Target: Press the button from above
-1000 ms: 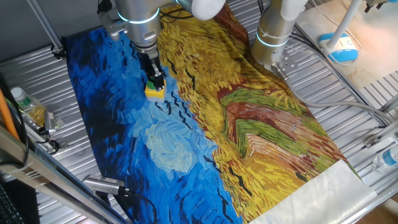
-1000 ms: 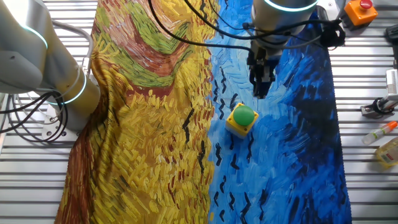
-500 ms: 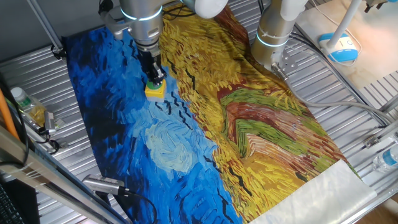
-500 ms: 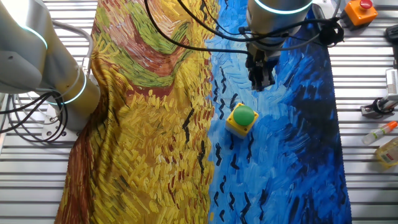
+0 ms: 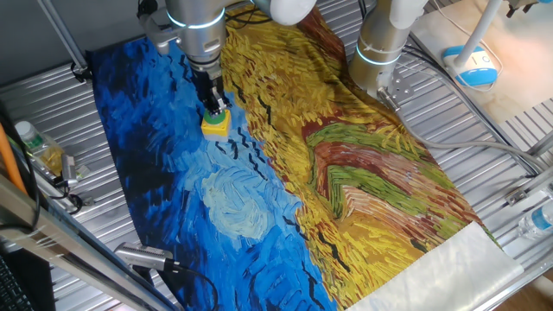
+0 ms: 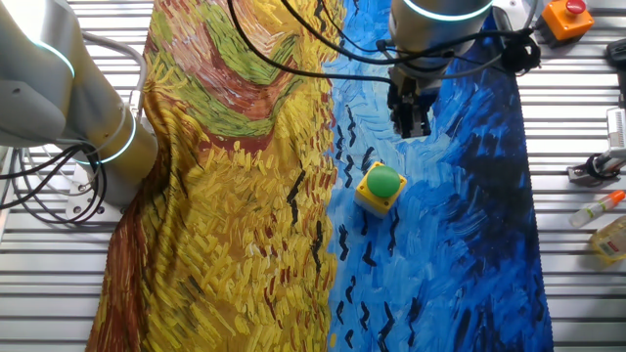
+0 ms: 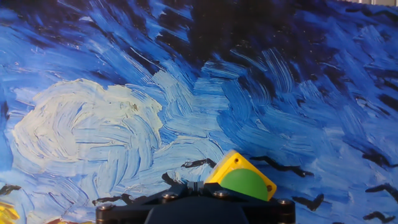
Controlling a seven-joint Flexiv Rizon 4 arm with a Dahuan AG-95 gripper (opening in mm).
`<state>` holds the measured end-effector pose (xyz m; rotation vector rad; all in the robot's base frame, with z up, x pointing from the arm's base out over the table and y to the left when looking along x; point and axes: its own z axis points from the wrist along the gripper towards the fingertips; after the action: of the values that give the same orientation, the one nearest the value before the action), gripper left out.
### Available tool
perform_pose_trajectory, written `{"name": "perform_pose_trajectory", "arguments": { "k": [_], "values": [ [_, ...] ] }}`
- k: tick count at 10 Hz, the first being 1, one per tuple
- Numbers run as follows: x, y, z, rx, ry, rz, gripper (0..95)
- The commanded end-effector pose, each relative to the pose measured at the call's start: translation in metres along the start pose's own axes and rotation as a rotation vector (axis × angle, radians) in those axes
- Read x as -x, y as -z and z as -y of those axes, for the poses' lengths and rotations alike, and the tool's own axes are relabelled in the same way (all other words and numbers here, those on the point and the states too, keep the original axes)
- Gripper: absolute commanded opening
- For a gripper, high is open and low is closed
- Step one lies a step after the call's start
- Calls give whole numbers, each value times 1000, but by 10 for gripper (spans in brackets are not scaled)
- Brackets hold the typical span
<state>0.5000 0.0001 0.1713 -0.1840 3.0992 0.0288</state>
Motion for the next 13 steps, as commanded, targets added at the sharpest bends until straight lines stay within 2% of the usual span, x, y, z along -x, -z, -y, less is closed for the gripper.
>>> {"name": "perform_pose_trajectory", "arguments": {
  "k": [1,4,6,9,12,13],
  "values": [
    [0,1,0,-1,-7,-1,0],
    [0,1,0,2,0,-18,0],
    [0,1,0,3,19,-18,0],
    [10,-3,-11,4,39,-46,0],
    [6,-1,-5,8,59,-44,0],
    [1,1,4,12,71,-41,0]
  ]
}}
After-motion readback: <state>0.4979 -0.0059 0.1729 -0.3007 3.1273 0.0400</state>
